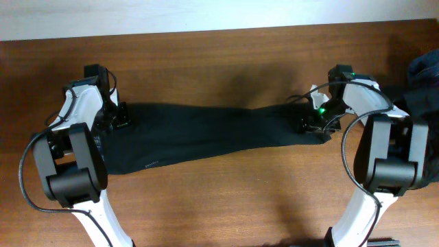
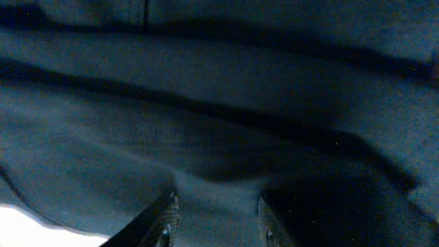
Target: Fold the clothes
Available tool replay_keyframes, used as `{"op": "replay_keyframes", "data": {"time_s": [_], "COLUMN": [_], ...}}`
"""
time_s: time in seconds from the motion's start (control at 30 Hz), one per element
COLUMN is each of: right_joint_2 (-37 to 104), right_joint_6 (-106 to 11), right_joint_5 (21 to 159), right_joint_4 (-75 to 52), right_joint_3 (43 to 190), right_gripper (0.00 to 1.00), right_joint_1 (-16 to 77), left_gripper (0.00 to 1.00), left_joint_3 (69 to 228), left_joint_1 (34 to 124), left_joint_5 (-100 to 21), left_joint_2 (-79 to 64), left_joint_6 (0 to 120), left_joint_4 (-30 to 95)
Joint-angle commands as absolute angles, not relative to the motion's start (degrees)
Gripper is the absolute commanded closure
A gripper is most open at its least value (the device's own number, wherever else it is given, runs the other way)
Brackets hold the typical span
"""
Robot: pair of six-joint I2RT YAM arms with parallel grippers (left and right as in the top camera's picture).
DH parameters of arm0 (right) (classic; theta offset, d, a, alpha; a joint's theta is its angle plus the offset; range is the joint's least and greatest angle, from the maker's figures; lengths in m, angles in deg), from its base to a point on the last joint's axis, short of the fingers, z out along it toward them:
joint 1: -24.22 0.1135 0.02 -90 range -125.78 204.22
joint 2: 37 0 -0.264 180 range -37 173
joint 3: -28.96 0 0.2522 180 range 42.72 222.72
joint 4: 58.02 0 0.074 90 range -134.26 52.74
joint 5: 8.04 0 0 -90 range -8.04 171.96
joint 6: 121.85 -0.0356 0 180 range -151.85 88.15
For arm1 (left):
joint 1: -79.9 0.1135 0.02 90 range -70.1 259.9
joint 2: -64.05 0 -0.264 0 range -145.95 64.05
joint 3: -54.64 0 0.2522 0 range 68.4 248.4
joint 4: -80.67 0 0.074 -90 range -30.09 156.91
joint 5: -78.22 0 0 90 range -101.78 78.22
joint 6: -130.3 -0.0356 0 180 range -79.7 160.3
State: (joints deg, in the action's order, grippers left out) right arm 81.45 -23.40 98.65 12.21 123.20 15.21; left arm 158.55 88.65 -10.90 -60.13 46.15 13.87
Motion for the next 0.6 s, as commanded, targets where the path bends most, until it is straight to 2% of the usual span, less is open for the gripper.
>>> {"op": "replay_keyframes", "data": {"time_s": [0.0,0.2,0.33,0.57], "right_joint_2": [81.43,81.43,81.43,81.43], "right_joint_6": [-23.95,-23.99,-27.05,-27.86], "right_joint_5": [94.21,87.22,76.62,74.85], "right_joint_4": [10.62,7.16,9.35,13.57], "right_joint_3": [120.36,121.59,126.02,133.54], "right_gripper": [0.56,0.52,0.52,0.46], "right_joint_1": [15.12,15.12,15.12,15.14], "left_gripper": [0.00,0.00,0.01,0.01], "left_joint_3": [156.82,156.82,156.82,156.82], "left_joint_1": [89.44,89.44,89.44,89.44], "left_joint_5": [-8.97,-8.97,-8.97,-8.97], "left_joint_2": [-61.72,-61.72,-61.72,-61.72], "left_joint_6": [46.04,46.06,46.04,46.06], "left_joint_4": [13.98,13.98,13.98,13.98]}}
